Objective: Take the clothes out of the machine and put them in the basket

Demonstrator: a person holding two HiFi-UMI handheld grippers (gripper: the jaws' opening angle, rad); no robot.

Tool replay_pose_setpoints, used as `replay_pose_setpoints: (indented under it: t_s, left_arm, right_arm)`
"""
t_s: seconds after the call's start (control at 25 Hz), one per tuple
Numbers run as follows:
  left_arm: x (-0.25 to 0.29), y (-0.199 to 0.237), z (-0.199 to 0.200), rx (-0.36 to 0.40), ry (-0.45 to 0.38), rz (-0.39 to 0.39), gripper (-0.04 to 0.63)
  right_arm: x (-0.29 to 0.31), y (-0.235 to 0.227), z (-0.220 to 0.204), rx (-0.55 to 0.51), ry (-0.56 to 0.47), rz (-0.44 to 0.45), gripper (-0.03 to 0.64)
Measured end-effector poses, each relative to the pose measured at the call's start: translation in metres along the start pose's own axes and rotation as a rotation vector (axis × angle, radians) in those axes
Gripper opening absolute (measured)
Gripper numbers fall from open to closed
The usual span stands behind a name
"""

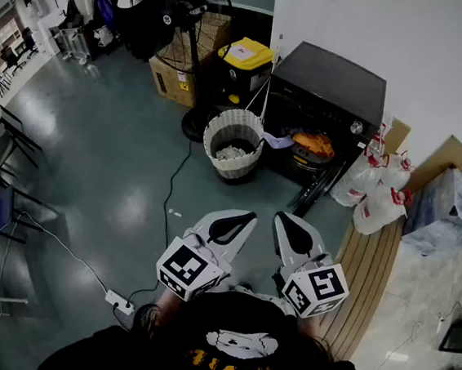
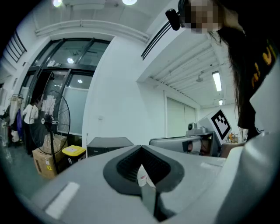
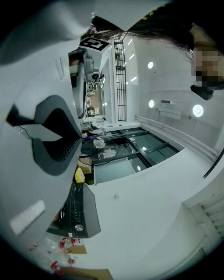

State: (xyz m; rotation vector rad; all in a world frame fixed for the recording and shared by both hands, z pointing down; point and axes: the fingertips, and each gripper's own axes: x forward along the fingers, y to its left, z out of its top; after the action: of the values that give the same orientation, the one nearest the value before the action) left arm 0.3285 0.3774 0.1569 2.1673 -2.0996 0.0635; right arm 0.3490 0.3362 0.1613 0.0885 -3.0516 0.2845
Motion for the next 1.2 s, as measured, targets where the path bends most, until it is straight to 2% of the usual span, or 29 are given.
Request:
replay_pose_setpoints:
  t_s: [0.48, 0.92, 1.2]
  left_arm:
    - [0.009, -0.008, -0.002, -0.009, -0.008, 0.032, 0.002]
    - [0.016, -0.004, -0.006, -0.016, 0.026, 0.033, 0.002]
    - [0.031, 0.015, -0.018, -0.021, 0.052, 0.026, 0.002]
  right_arm:
    - [-0.013, -0.007, -0.005, -0.021, -0.007, 0.022, 0.026]
    - [-0.009, -0.017, -0.007, 0.031, -0.031, 0.028, 0.026]
    - [0.011, -0.029, -0.018, 0.056, 0.000, 0.026, 0.027]
